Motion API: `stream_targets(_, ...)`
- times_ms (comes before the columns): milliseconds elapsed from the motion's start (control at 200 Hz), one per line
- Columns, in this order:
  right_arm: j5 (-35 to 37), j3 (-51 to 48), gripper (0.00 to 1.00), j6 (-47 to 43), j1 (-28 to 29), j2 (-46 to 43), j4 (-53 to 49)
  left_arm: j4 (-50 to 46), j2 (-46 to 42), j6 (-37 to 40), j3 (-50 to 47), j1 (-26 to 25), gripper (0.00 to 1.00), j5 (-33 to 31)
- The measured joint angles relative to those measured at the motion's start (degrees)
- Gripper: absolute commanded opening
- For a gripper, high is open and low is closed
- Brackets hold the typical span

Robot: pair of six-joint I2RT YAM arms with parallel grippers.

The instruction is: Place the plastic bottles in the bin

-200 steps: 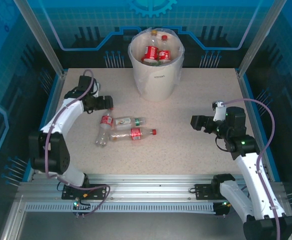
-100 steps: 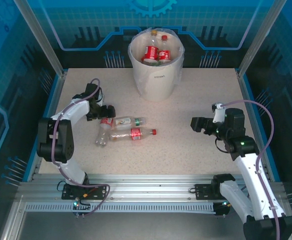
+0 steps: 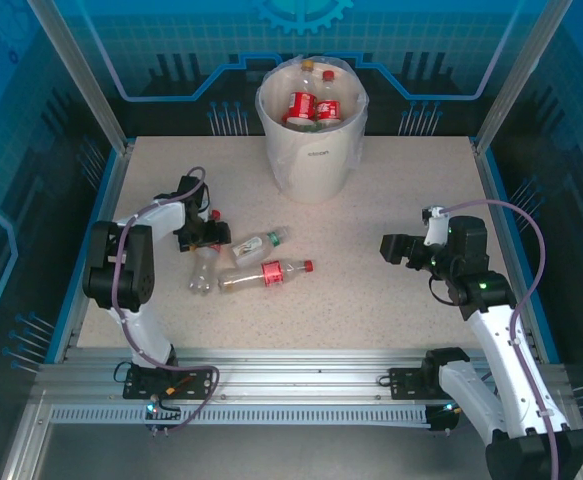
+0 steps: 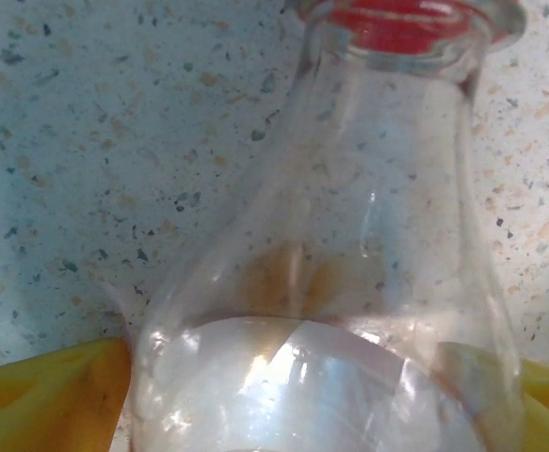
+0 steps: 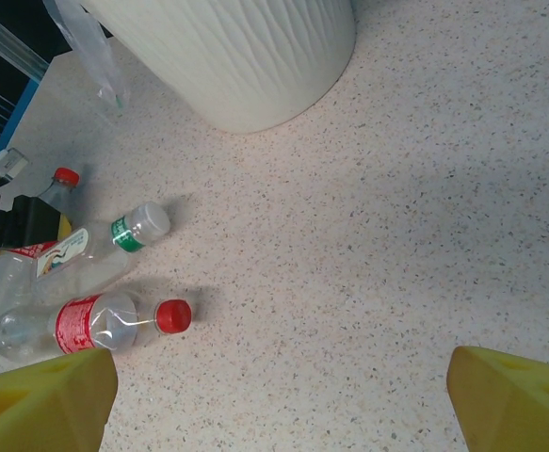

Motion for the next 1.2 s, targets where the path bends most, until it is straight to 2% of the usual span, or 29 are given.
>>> stream_targets(265,-0.02,-0.02,0.91,0.02,0.0,0.15,0.22,0.37,0.0,-0.48,0.0,0.0,0.64,-1.51)
stream_targets(565,-0.02,-0.02,0.91,0.02,0.0,0.44,0.7,-0.94,-1.18,-0.46,0.46,0.0,0.58,-3.43)
stream_targets(825,0.0,-0.02,0.91,0.02,0.0,0.42,0.81,-4.26,-5.46,-0.2,8.2,0.0,0.5,-6.05)
stream_targets(956,0.0,-0.02,0.91,0.02,0.0,0.39,0.81,-5.73,-7.54,-0.02,13.6,0.0,0.41,-6.93)
stream_targets(1201,0.0,-0.02,0.92,0.02,0.02,-0.11,0.81,-7.45,-10.32,-0.48,24.85,0.0,0.17,-7.17)
